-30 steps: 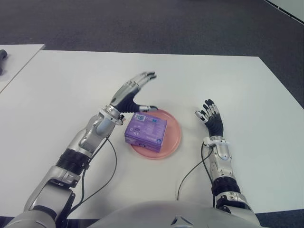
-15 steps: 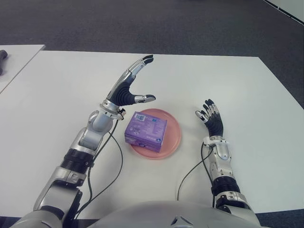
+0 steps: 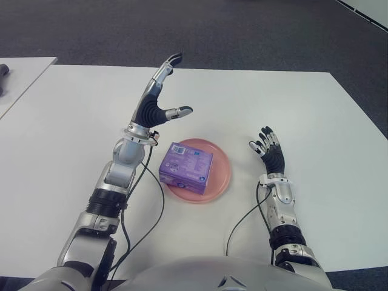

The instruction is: Put the tissue paper into the plate.

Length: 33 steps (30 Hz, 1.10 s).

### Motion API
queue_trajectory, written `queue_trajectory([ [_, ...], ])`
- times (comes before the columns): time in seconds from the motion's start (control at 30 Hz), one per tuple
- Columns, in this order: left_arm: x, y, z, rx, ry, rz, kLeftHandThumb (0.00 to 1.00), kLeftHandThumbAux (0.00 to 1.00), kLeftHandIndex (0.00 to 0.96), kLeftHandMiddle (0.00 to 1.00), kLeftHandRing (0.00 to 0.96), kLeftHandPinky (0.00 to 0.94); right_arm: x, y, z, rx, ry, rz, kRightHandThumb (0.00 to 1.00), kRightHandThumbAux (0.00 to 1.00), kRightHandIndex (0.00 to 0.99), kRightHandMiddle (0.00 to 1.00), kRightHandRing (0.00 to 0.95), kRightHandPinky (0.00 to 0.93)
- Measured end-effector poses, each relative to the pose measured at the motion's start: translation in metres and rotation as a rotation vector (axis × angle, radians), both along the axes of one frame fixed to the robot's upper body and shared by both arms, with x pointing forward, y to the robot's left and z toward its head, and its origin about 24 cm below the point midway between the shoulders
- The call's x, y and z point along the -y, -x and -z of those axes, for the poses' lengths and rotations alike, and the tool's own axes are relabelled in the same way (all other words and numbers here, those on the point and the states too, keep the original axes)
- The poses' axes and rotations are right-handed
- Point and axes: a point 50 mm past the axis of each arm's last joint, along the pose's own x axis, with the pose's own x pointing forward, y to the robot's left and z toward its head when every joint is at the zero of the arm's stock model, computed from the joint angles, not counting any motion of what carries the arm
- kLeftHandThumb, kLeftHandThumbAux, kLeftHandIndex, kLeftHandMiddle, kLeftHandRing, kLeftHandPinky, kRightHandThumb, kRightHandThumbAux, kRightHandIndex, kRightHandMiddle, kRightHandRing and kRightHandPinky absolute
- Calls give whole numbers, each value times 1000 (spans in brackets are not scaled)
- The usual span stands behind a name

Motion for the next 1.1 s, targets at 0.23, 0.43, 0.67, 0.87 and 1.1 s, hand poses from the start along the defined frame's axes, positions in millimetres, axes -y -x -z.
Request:
queue_trajectory([
  [0.23, -5, -1, -3, 7, 27, -23, 0, 447, 0, 0, 0, 0, -1, 0, 0, 2, -1, 0, 129, 741, 0, 11, 10, 50],
  [0.43, -24, -10, 2, -22, 16, -91, 0, 480, 0, 0, 0, 0, -1, 0, 0, 2, 0, 0, 129, 741, 0, 11, 10, 50],
  [0.67, -54, -35, 23, -140, 4, -259, 0, 530, 0, 0, 0, 0, -1, 0, -2, 12, 2, 2, 129, 741, 0, 11, 10, 50],
  [0.87, -67, -42, 49, -241, 17, -405, 0, 556, 0, 0, 0, 0, -1, 0, -1, 10, 1, 0, 129, 741, 0, 11, 10, 50],
  [1.1, -74, -31, 94, -358, 26, -531, 0, 570, 0, 0, 0, 0, -1, 1, -1, 9, 1, 0, 129, 741, 0, 11, 10, 50],
])
